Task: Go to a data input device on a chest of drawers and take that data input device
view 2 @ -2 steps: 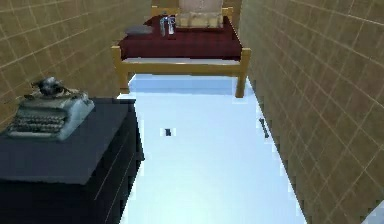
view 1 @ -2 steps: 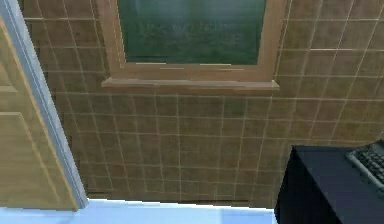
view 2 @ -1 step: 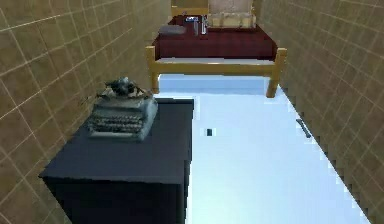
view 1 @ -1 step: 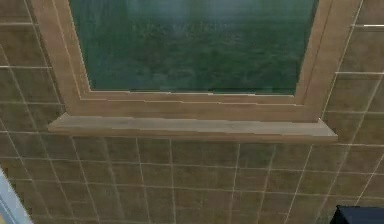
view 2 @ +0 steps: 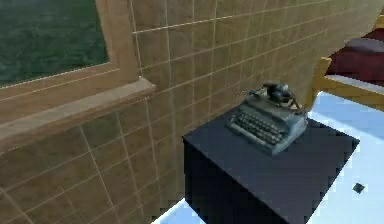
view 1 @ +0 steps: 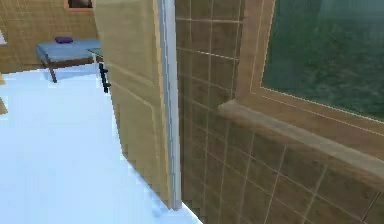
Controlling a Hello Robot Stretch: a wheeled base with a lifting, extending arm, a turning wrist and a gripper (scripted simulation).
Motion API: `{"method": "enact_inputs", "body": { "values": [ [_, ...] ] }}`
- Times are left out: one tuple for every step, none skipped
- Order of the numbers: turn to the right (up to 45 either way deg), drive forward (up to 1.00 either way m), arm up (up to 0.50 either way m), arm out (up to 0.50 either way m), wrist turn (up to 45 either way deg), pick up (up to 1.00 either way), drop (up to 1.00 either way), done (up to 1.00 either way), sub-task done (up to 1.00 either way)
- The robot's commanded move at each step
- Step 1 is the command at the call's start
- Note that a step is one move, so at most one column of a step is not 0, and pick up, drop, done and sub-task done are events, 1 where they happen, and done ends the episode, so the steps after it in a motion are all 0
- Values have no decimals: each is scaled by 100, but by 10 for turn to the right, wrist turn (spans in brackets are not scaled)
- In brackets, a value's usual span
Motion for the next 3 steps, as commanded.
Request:
{"method": "enact_inputs", "body": {
  "values": [
    [-330, 0, 0, 0, 0, 0, 0, 0, 0],
    [0, 70, 0, 0, 0, 0, 0, 0, 0],
    [-60, 0, 0, 0, 0, 0, 0, 0, 0]
  ]
}}
